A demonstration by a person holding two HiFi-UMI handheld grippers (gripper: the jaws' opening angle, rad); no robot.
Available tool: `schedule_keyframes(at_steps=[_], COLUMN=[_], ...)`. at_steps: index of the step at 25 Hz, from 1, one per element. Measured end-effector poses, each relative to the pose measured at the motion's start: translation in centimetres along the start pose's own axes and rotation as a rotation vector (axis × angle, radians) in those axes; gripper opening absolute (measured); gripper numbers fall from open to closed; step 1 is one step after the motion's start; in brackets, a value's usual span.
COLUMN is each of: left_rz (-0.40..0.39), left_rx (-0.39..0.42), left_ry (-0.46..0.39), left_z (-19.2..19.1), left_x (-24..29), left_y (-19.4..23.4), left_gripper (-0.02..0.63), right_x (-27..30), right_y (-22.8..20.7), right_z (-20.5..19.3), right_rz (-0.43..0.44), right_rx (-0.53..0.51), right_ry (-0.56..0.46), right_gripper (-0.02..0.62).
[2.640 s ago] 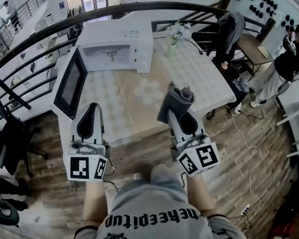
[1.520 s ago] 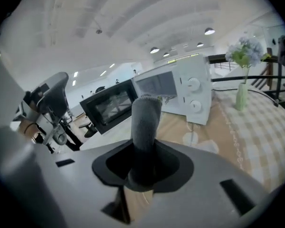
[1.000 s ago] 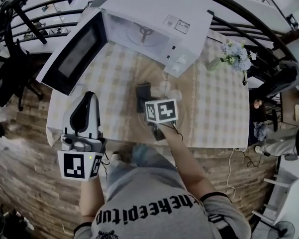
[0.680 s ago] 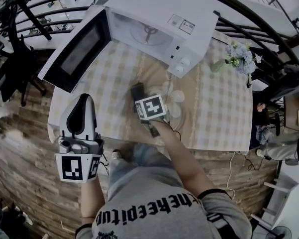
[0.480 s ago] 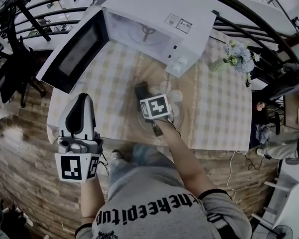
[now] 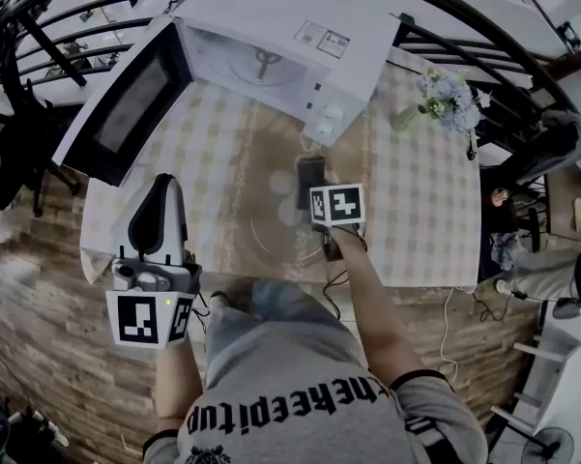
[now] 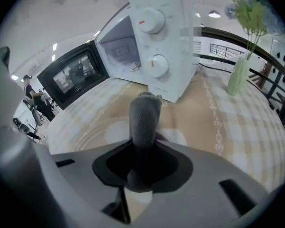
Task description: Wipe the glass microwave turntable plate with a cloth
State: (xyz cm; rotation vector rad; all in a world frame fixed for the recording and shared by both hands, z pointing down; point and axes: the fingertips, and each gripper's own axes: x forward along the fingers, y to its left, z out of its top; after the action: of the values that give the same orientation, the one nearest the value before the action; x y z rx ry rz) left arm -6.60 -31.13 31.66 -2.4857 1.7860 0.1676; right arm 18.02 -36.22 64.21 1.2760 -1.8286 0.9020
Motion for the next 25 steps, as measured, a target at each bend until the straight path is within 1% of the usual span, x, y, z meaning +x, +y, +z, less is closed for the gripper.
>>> schedule_keyframes(at_steps=[3,5,8,10,12,14,17,19,20,22,24,25], left_rz=[-0.013,-0.019,-0.022,-0.020,-0.012,0.003,0.018,0.024,0.027,0.036,0.044,0.047], left_rx=[0.000,0.000,0.002,0.006,0.005,-0.001,-0.003,0.003,0.007,0.012,0.015,0.016], left_ry=[0.001,0.001,-0.004,-0.006,-0.004,-0.002,-0.002,0.000,0.002,0.007,0.013,0.015], left_z=[-0.2,-0.2,0.0,0.1,0.1,0.0,0.0,0.1,0.1,0.1,0.0,-0.1], left_x=[0.4,0.6,0.6,0.5,0.3,0.0,-0.3,-0.4,-0.5,-0.6,-0.8,-0.8], left_y=[-0.8,-1.2,-1.6,-1.6,-1.5,-1.1,-0.7,-0.6,-0.5,-0.2,0.0,0.1], left_gripper=[0.023,0.023,0.023,0.023,0.023,0.023,0.023,0.023,0.023,0.023,0.023,0.023], right_x=[-0.6,-0.8,-0.9,-1.2,-1.6,-1.7,-1.4,-1.0,-0.6,0.3,0.9,1.0], right_y=[-2.2,-2.9,-2.8,-2.0,0.3,4.2,10.8,14.4,15.7,17.4,17.7,17.6], right_z=[-0.5,-0.9,-0.9,-0.7,-0.5,-0.5,-0.9,-1.4,-1.7,-2.6,-3.2,-3.3], right_rz=[-0.027,-0.033,-0.058,-0.048,0.018,0.112,0.243,0.306,0.324,0.330,0.322,0.322], right_rx=[0.020,0.029,0.000,-0.002,0.013,0.003,-0.054,-0.090,-0.109,-0.157,-0.194,-0.196], right_ry=[-0.006,-0.006,0.005,0.003,-0.013,-0.022,-0.007,0.015,0.030,0.063,0.074,0.069], right_gripper=[0.101,0.101,0.101,0.101,0.101,0.101,0.101,0.101,0.101,0.101,0.101,0.101])
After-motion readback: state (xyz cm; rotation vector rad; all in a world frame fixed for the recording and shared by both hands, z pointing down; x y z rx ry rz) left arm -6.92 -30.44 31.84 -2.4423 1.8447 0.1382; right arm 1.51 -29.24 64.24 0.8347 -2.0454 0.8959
